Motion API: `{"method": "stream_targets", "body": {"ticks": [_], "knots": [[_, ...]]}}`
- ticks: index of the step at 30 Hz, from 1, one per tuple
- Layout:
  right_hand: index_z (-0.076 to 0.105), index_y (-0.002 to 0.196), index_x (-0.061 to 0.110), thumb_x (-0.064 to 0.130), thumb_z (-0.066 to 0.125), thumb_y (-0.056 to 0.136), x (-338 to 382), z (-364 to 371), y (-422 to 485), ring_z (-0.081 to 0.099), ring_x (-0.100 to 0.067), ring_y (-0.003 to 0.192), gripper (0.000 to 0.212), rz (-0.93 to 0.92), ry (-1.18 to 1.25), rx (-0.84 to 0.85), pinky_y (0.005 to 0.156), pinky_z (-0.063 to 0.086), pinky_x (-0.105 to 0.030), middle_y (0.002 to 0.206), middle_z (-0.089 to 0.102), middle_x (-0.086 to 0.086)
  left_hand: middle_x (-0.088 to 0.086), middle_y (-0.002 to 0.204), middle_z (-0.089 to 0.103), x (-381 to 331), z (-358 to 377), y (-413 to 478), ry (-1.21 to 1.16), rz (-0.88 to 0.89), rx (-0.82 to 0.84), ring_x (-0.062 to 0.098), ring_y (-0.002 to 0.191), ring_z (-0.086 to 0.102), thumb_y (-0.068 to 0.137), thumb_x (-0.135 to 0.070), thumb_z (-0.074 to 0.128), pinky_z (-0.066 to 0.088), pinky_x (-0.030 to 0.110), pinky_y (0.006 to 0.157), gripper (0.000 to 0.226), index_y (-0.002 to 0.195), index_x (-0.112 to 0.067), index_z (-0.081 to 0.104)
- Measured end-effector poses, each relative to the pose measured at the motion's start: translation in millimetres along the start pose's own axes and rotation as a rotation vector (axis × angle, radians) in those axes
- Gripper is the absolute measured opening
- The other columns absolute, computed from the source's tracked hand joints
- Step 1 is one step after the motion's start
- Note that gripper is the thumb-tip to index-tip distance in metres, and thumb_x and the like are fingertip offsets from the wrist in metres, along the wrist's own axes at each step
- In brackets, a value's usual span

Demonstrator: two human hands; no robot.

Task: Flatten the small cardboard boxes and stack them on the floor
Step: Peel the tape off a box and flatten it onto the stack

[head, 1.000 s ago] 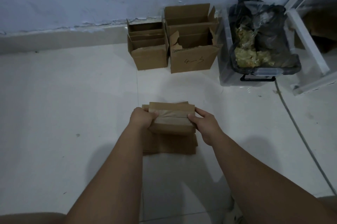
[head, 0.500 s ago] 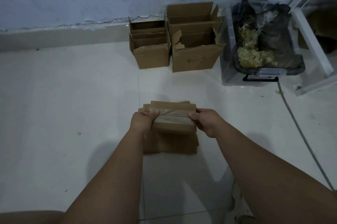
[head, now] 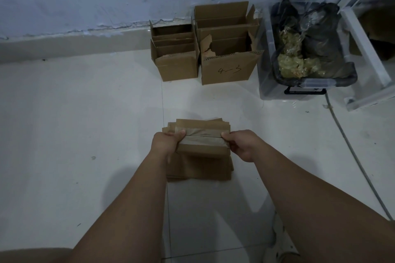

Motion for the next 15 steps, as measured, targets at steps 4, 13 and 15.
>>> {"method": "stream_targets", "body": {"ticks": [4,13,15], "knots": [[0.06,0.111,-0.009,0.0,0.063,0.088,-1.2,-0.3,-2.1,0.057,-0.032,0.118,0.025,0.045,0.046,0.025,0.108,0.041,-0.041,0.121,0.062,-0.021,0.018,0.117,0.063,2.8,0.2,1.2,-0.078,-0.029,0.051,0.034,0.109,0.059,0.077,-0.034,0.077,0.049,0.044,0.097,0.057,0.115,0.004,0.059],[0.061,0.093,-0.002,0.002,0.065,0.087,-0.5,3.4,-1.0,0.055,-0.018,0.078,0.008,0.121,0.085,0.035,0.076,0.046,-0.023,0.09,0.062,-0.011,0.016,0.122,0.059,-0.2,4.3,3.0,-0.172,-0.03,0.068,0.032,0.111,0.057,0.08,-0.026,0.075,0.046,0.043,0.099,0.058,0.125,0.002,0.051],[0.059,0.082,0.002,0.005,0.065,0.088,0.1,1.6,-3.3,0.049,-0.013,0.066,0.009,0.141,0.041,0.038,0.061,0.041,-0.022,0.077,0.057,-0.007,0.015,0.121,0.06,-0.1,3.6,1.9,-0.132,-0.002,0.021,0.033,0.111,0.057,0.08,-0.028,0.075,0.045,0.044,0.1,0.056,0.122,0.003,0.055]]}}
Point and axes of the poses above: each hand's wrist, its own y-axis towards the middle knuckle, its own z-axis out of the palm, x = y × z, the point moved 6 cm from there along y, towards the middle knuckle
